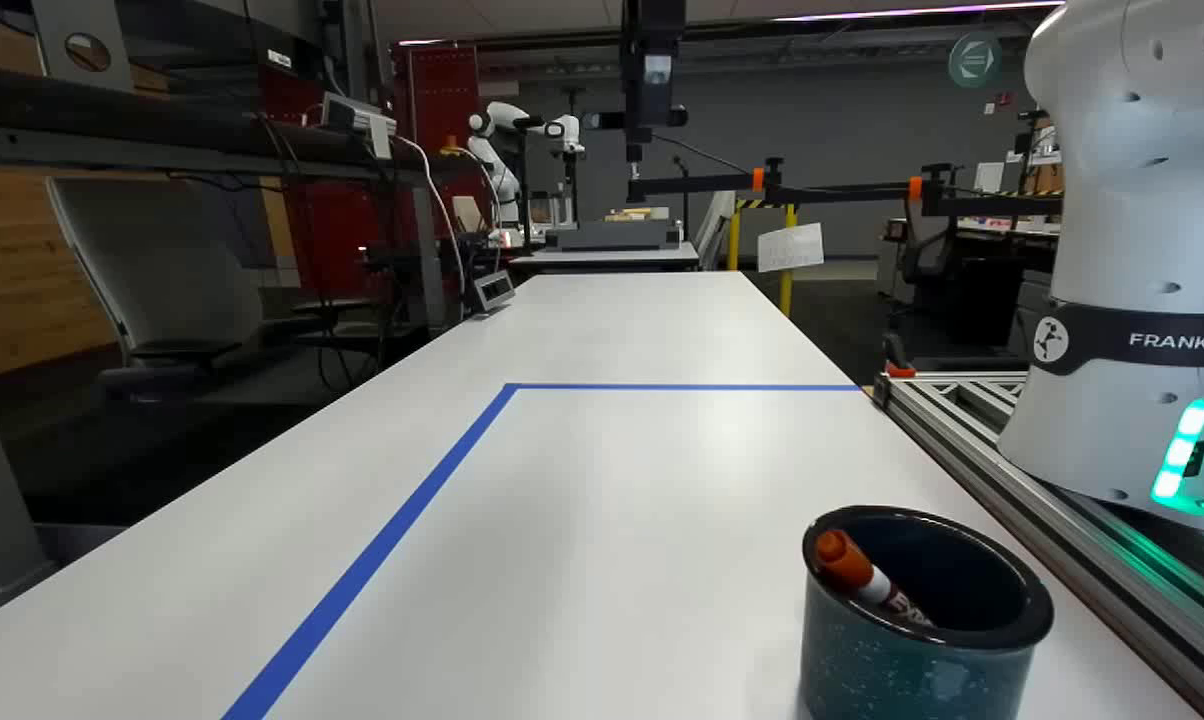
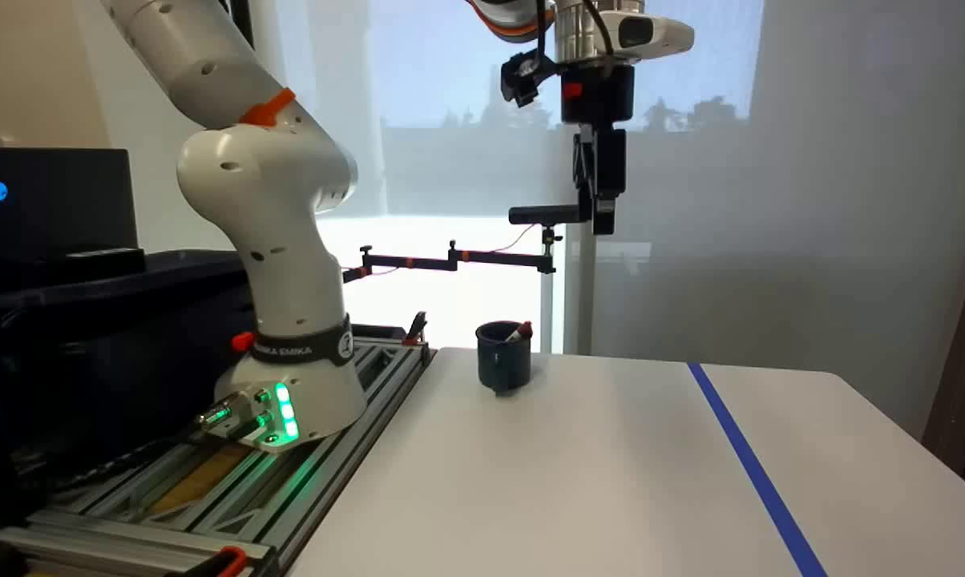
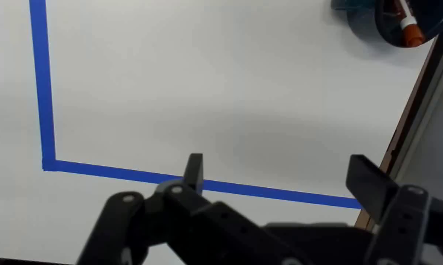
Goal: Remove the marker from the mug cup
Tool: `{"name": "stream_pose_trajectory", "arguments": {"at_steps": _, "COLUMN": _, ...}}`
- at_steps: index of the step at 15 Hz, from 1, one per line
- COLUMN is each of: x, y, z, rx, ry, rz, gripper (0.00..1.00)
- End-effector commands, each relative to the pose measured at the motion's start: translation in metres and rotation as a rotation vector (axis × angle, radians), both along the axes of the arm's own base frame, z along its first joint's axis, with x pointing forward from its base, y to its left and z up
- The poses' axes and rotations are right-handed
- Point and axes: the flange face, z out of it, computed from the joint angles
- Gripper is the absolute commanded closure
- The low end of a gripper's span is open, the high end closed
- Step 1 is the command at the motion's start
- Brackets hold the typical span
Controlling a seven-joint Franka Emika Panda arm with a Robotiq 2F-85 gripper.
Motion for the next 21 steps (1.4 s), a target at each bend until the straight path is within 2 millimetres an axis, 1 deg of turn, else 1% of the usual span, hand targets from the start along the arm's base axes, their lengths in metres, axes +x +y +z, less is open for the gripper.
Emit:
{"name": "stream_pose_trajectory", "arguments": {"at_steps": 1, "x": 0.0, "y": 0.0, "z": 0.001, "rx": 0.0, "ry": 0.001, "rz": 0.0, "gripper": 0.0}}
{"name": "stream_pose_trajectory", "arguments": {"at_steps": 12, "x": 0.0, "y": 0.0, "z": 0.001, "rx": 0.0, "ry": 0.0, "rz": 0.0, "gripper": 0.0}}
{"name": "stream_pose_trajectory", "arguments": {"at_steps": 13, "x": -0.001, "y": 0.0, "z": 0.0, "rx": 0.002, "ry": -0.025, "rz": -0.008, "gripper": 0.0}}
{"name": "stream_pose_trajectory", "arguments": {"at_steps": 16, "x": -0.007, "y": 0.003, "z": -0.016, "rx": 0.022, "ry": -0.019, "rz": 0.004, "gripper": 0.0}}
{"name": "stream_pose_trajectory", "arguments": {"at_steps": 20, "x": -0.022, "y": 0.014, "z": -0.039, "rx": 0.044, "ry": -0.007, "rz": 0.036, "gripper": 0.0}}
{"name": "stream_pose_trajectory", "arguments": {"at_steps": 21, "x": -0.025, "y": 0.017, "z": -0.042, "rx": 0.049, "ry": -0.031, "rz": 0.034, "gripper": 0.0}}
